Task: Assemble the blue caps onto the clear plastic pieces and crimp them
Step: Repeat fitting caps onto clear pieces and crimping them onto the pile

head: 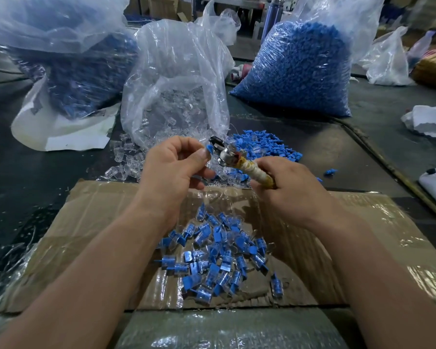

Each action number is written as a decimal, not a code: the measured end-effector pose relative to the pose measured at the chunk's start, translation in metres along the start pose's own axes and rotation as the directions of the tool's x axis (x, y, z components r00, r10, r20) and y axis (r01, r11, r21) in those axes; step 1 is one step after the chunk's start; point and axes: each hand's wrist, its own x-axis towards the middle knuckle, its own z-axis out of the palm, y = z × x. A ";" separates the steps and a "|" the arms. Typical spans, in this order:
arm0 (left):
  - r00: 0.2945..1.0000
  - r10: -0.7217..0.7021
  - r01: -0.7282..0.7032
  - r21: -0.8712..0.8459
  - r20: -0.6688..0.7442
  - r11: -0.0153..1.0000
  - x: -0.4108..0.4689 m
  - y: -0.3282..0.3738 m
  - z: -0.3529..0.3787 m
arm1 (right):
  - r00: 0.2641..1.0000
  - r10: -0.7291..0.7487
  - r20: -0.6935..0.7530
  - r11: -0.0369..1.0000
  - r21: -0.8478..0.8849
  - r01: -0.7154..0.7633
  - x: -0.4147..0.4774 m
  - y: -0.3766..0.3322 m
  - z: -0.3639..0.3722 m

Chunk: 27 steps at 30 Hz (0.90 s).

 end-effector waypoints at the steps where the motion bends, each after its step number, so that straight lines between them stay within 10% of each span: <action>1: 1.000 0.003 -0.003 0.006 0.002 1.000 0.000 0.000 0.000 | 1.000 -0.001 0.007 1.000 0.007 0.001 0.000 0.000 0.000; 27: 0.992 0.112 -0.101 0.161 -0.057 0.982 -0.007 0.003 0.005 | 0.999 0.037 -0.003 0.999 -0.016 -0.037 0.003 -0.010 0.007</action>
